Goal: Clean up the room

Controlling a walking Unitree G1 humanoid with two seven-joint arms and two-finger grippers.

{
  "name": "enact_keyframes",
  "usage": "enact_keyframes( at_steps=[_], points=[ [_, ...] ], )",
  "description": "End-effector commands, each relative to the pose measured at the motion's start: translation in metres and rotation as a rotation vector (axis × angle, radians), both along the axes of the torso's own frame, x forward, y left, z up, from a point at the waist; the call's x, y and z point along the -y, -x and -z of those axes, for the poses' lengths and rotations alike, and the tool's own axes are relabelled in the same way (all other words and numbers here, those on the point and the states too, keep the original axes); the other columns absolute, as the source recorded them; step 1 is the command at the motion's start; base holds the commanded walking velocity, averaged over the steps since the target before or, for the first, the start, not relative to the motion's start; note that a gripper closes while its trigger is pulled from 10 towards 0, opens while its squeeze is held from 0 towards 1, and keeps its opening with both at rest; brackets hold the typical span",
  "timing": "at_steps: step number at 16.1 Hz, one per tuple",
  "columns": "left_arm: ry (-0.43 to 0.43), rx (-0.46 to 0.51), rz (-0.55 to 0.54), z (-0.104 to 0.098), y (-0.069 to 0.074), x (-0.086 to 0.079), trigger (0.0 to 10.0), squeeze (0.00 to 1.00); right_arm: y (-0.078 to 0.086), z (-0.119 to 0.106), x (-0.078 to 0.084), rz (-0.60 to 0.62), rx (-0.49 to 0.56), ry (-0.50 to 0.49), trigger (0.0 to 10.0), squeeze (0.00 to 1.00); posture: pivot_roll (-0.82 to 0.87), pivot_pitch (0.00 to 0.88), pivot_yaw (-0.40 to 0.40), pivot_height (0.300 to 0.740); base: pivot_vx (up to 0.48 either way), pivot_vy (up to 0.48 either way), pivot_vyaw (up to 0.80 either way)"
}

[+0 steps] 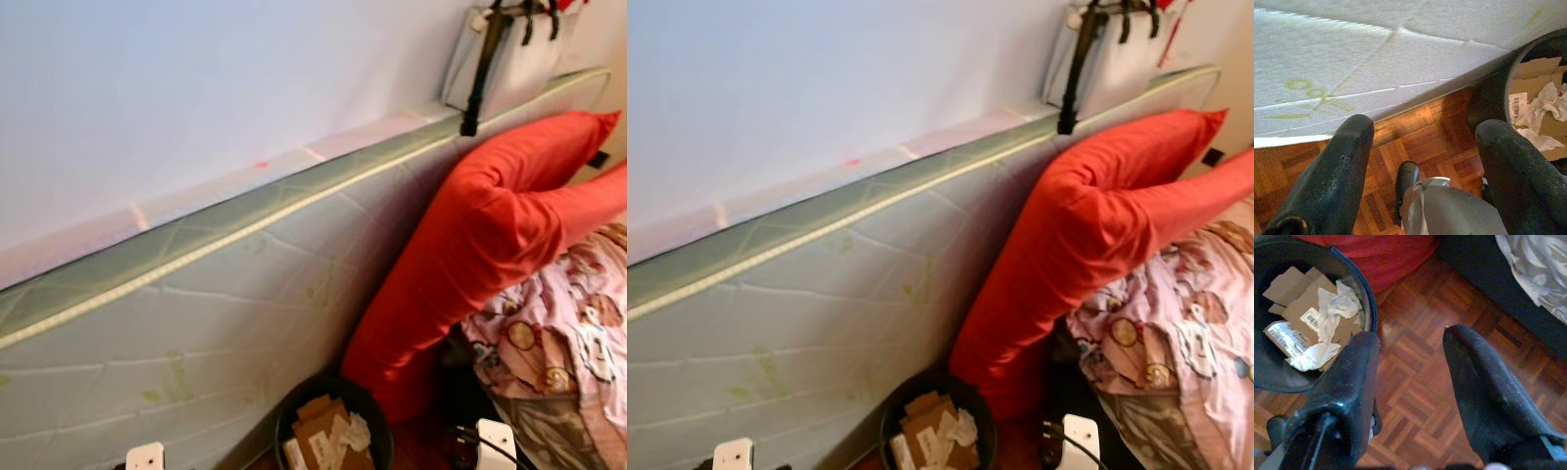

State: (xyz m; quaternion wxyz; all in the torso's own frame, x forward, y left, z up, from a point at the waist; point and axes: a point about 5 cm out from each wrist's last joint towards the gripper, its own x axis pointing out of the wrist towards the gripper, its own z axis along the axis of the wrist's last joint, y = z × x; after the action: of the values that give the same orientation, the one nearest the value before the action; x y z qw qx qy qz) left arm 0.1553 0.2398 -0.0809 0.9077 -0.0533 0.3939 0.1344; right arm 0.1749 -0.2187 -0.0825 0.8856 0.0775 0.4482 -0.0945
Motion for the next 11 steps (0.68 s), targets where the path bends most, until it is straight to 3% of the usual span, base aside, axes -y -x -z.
enact_keyframes(
  at_steps=[1,3,6,11],
  points=[
    [0.006,-0.023,0.013,0.003,0.004,0.003,10.0,0.00,-0.004,-0.002,0.002,0.012,0.011,0.003,10.0,0.00,0.15,0.000,-0.081,0.740,0.000,0.000,-0.63],
    [0.008,-0.021,0.015,0.003,0.003,0.005,10.0,0.00,-0.007,-0.002,-0.007,0.004,0.016,-0.005,10.0,0.00,0.15,0.000,-0.083,0.740,0.000,0.000,-0.62],
    [0.007,-0.015,0.020,0.002,0.001,0.005,10.0,0.00,-0.005,-0.001,-0.007,0.003,0.016,-0.008,10.0,0.00,0.15,0.000,-0.085,0.740,0.000,0.000,-0.62],
    [0.008,0.003,0.017,0.001,-0.002,0.006,10.0,0.00,0.005,-0.001,0.013,0.022,0.010,0.007,10.0,0.00,0.15,0.000,-0.085,0.740,0.000,0.000,-0.61]
  ],
)
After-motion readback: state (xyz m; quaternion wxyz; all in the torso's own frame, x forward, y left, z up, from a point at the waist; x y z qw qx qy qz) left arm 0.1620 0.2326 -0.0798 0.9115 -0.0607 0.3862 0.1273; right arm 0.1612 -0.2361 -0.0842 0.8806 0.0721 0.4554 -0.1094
